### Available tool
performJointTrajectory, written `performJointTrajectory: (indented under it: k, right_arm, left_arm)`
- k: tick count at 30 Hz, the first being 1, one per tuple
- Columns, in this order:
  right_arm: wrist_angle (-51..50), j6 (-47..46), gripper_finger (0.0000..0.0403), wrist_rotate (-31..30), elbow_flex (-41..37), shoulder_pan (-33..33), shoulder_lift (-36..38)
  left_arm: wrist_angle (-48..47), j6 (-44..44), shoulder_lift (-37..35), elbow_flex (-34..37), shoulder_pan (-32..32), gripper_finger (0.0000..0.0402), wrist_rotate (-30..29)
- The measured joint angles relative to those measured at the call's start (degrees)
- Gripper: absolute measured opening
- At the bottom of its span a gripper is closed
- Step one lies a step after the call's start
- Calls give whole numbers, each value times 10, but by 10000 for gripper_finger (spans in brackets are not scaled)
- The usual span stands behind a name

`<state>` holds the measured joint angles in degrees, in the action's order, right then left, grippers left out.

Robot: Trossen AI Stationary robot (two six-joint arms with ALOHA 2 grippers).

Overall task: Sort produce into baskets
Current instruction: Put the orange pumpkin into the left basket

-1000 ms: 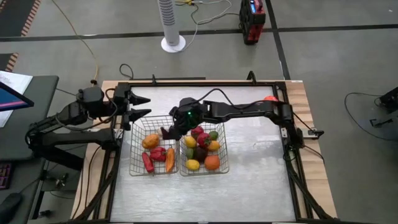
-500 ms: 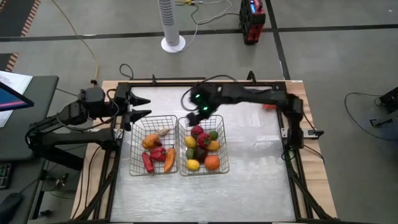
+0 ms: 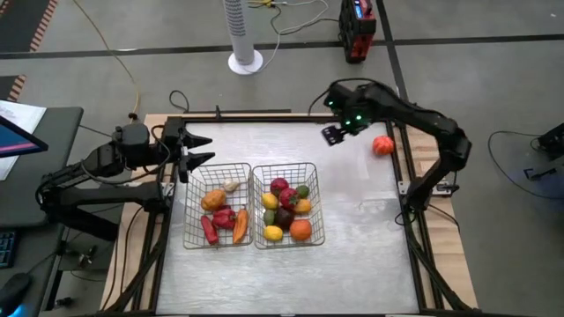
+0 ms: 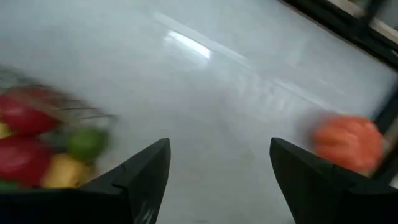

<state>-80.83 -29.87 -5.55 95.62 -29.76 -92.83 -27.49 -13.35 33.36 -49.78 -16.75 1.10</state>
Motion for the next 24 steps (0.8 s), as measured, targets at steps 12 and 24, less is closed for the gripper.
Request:
performJointTrajectory:
  k: [12,24]
  right_arm:
    - [-1,197,334,-7,-156,-107,-27]
    - [-36,304,399,-152,-158,-171,-145]
  left_arm:
    - [0,-25,12,0,0,234,-35]
    - [0,-51,31,0,0,234,-72]
